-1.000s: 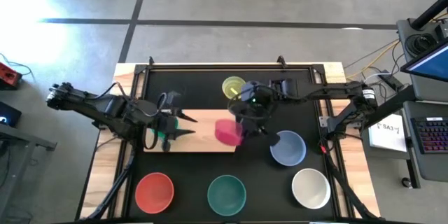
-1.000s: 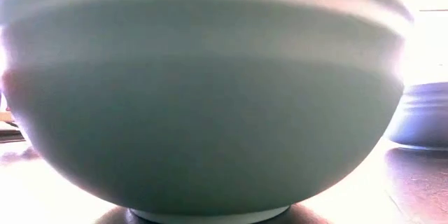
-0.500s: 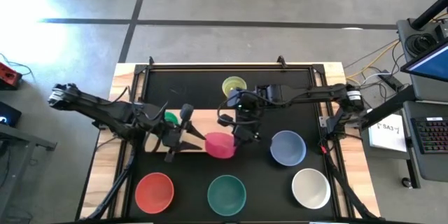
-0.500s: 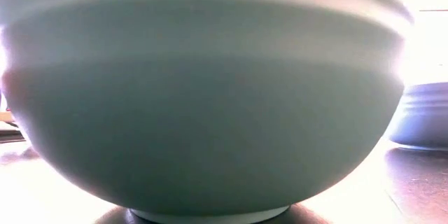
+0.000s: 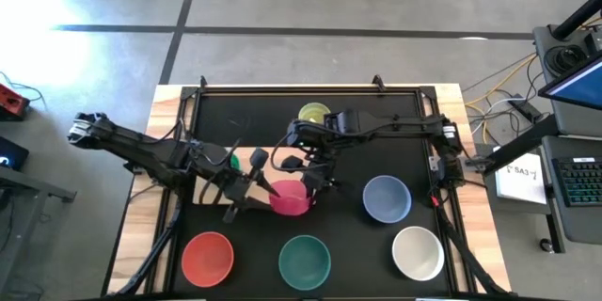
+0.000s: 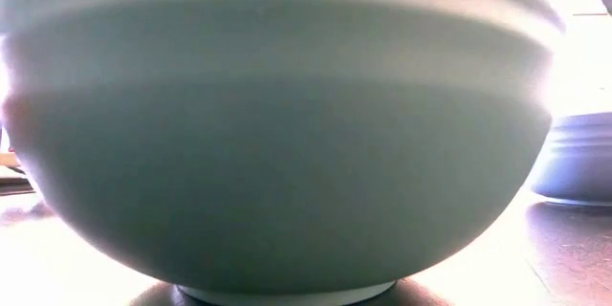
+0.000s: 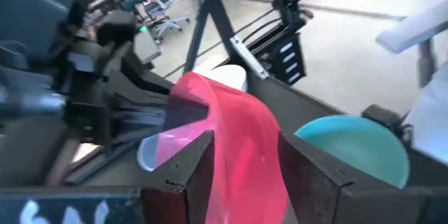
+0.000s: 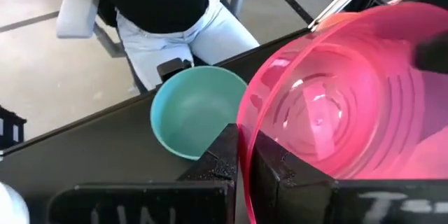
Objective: Place and stack bowls onto a shelf
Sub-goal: Stack the small pink bowl on top of the small blue bowl on the shelf
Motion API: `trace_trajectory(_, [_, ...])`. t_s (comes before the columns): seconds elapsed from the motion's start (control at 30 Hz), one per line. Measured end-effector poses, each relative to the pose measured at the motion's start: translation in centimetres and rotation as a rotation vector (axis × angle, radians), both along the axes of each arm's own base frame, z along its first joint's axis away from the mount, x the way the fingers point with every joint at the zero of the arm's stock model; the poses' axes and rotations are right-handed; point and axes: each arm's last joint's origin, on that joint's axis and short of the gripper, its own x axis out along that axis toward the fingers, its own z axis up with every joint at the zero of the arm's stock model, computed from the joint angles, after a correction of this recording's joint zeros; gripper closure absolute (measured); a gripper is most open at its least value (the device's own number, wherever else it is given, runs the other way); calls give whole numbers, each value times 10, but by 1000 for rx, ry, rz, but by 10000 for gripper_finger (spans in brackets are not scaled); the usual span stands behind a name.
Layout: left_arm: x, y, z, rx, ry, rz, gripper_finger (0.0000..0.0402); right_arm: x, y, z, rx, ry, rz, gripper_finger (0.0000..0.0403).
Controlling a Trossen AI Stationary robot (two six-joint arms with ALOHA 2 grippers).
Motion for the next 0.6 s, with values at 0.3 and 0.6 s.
trace_trajectory(0.3, [9,0,-10,-111,98,-7,350,5,-1,1,-52,19,31,394])
trace_trajectory(0.6, [11,4,-15,-103,132,-57,397,7,-2,5,-34,93,-67,376])
